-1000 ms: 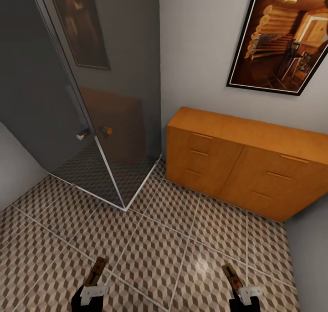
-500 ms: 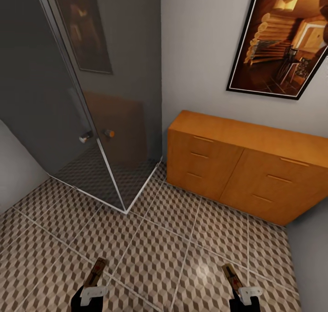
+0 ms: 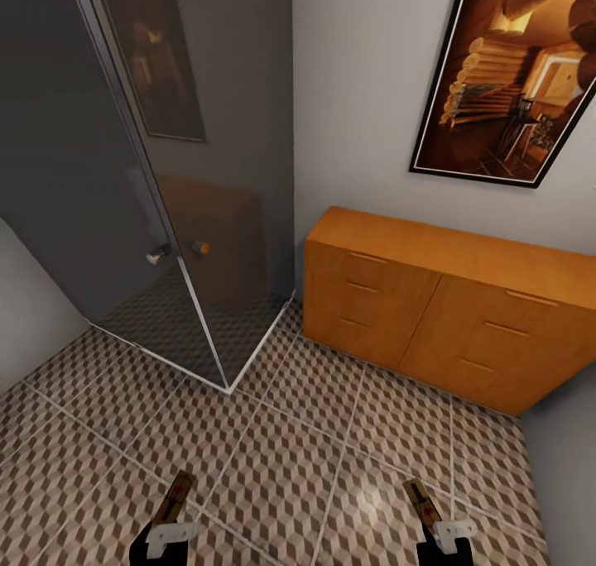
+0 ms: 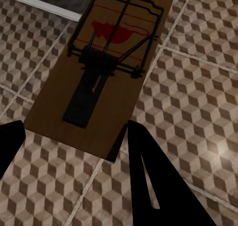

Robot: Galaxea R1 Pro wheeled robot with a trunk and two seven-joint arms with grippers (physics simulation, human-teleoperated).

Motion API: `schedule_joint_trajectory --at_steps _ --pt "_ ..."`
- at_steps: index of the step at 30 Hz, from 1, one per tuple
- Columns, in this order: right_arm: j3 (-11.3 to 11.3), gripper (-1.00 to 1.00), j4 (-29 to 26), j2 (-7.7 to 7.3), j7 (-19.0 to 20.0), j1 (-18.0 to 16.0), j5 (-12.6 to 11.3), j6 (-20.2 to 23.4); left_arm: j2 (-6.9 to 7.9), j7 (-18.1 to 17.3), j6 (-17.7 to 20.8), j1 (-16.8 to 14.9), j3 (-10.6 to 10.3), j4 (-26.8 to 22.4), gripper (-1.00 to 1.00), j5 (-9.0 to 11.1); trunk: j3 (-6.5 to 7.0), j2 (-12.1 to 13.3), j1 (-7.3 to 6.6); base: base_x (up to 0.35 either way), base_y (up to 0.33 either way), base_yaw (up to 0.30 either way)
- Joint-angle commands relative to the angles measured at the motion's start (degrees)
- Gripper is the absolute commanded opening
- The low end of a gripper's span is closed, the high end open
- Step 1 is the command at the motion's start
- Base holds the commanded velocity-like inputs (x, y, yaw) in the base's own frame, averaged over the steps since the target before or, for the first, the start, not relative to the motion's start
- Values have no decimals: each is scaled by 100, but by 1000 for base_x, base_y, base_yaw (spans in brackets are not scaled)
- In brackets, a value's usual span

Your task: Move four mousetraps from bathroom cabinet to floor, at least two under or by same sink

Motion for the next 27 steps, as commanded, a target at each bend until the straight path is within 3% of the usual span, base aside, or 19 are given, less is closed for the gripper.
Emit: schedule_joint_trajectory --at_steps 1,27 --pt "-52 -100 7 -4 34 -4 28 -16 2 61 -11 -4 -54 2 -100 21 0 -9 3 0 0 0" --pt "-45 -100 8 -3 36 -4 28 -14 -39 61 -11 -4 -54 89 -100 21 234 -9 3 0 0 72"
